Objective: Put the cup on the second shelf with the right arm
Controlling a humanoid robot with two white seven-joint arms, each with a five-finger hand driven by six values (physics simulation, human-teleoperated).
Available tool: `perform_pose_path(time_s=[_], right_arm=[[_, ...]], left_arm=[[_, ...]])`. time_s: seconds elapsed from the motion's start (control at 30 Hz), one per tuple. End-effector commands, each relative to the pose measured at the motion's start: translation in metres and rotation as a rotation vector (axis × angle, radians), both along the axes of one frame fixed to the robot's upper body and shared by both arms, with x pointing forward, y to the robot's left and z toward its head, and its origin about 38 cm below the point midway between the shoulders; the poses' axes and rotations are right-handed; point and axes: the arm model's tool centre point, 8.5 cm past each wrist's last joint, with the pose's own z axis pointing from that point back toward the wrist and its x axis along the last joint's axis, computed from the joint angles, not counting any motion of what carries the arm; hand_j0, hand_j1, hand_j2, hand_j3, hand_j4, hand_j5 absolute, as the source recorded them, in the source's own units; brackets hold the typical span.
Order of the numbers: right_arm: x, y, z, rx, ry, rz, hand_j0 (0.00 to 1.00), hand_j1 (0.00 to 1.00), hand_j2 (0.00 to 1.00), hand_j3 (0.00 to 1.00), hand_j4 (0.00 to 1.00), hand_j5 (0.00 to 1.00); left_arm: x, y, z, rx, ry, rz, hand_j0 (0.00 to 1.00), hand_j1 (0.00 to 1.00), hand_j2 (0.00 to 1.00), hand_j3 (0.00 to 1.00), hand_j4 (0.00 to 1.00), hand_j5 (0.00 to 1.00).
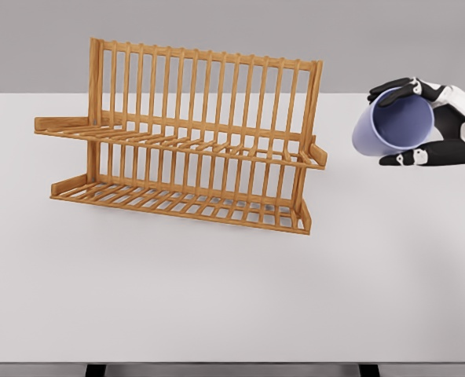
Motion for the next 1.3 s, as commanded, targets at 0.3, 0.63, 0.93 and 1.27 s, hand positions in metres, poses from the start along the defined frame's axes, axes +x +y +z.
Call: perform_pose_path(time_s=[0.3,0.63,0.93,1.27], right_arm=[[0.01,0.033,0.013,-0.013,-0.053,0.074,0.61,0.61,0.61,0.61,0.61,0.61],[0.015,0.057,0.008,-0.041,-0.082,0.108,0.61,0.61,0.61,0.61,0.61,0.61],[0.021,0.074,0.017,-0.054,-0.119,0.139,0.61,0.61,0.61,0.61,0.61,0.61],[0.026,0.085,0.015,-0.065,-0.12,0.156,0.61,0.61,0.61,0.61,0.61,0.61]], left_arm=[[0.0,0.0,0.0,0.001,0.0,0.0,1.0,1.0,1.0,1.0,1.0,1.0],[0.0,0.0,0.0,0.001,0.0,0.0,1.0,1.0,1.0,1.0,1.0,1.0],[0.0,0.0,0.0,0.001,0.0,0.0,1.0,1.0,1.0,1.0,1.0,1.0],[0.0,0.0,0.0,0.001,0.0,0.0,1.0,1.0,1.0,1.0,1.0,1.0]])
